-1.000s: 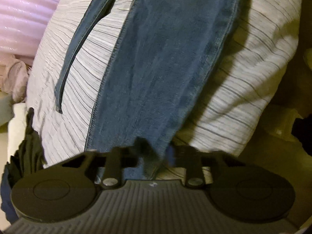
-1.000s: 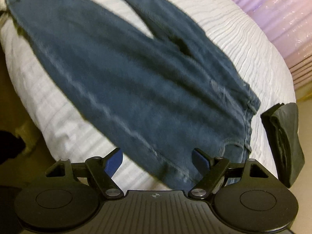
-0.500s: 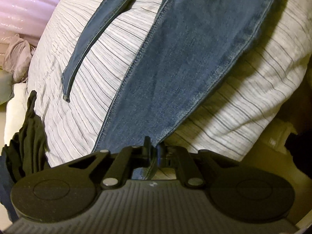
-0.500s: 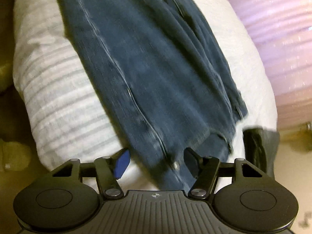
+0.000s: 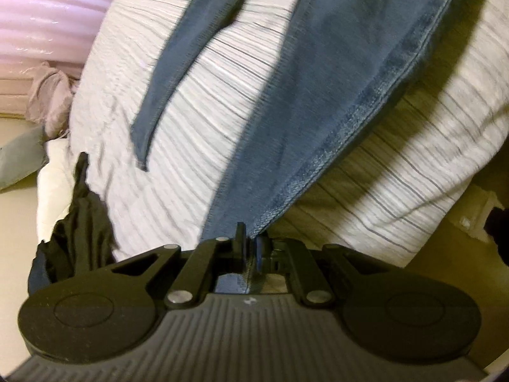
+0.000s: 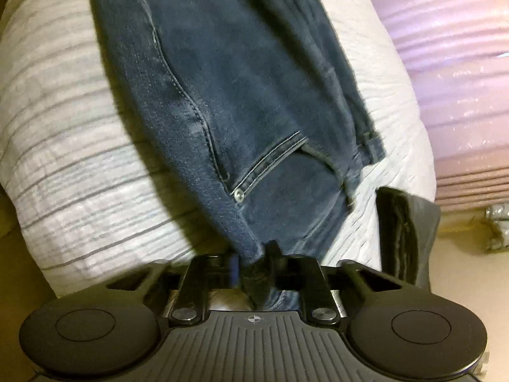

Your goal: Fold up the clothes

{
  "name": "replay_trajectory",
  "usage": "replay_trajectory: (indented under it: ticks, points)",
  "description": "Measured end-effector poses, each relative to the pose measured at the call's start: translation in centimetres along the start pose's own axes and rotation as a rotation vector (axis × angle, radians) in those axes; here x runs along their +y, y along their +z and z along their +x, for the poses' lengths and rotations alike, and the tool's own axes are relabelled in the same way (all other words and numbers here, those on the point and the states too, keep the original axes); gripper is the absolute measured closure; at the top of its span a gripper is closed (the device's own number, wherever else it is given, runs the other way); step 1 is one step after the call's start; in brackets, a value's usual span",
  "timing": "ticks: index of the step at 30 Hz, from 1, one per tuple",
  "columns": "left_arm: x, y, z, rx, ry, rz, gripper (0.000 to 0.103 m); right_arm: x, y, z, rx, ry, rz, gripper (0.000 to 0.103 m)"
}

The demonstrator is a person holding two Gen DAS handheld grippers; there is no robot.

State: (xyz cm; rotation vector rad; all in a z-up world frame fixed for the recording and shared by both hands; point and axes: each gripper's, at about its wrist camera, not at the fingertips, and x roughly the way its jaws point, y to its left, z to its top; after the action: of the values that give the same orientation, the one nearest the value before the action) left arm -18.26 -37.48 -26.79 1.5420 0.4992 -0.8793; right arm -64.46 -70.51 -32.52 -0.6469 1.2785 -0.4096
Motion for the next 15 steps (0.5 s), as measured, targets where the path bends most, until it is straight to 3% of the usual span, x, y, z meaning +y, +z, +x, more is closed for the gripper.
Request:
replay_trajectory:
  ticks: [10, 15]
  points:
    - [6.4, 0.6, -9.0, 0.003, 0.096, -0.073, 0.098, -7.3, 0.2, -7.7, -0.098, 0.000, 0.077, 0.092]
    - [6.4, 1.0, -10.6, 0.020, 0.112, -0.075, 0.098, -8.8, 0.7, -9.8, -0.124, 0.002, 0.078, 0.092]
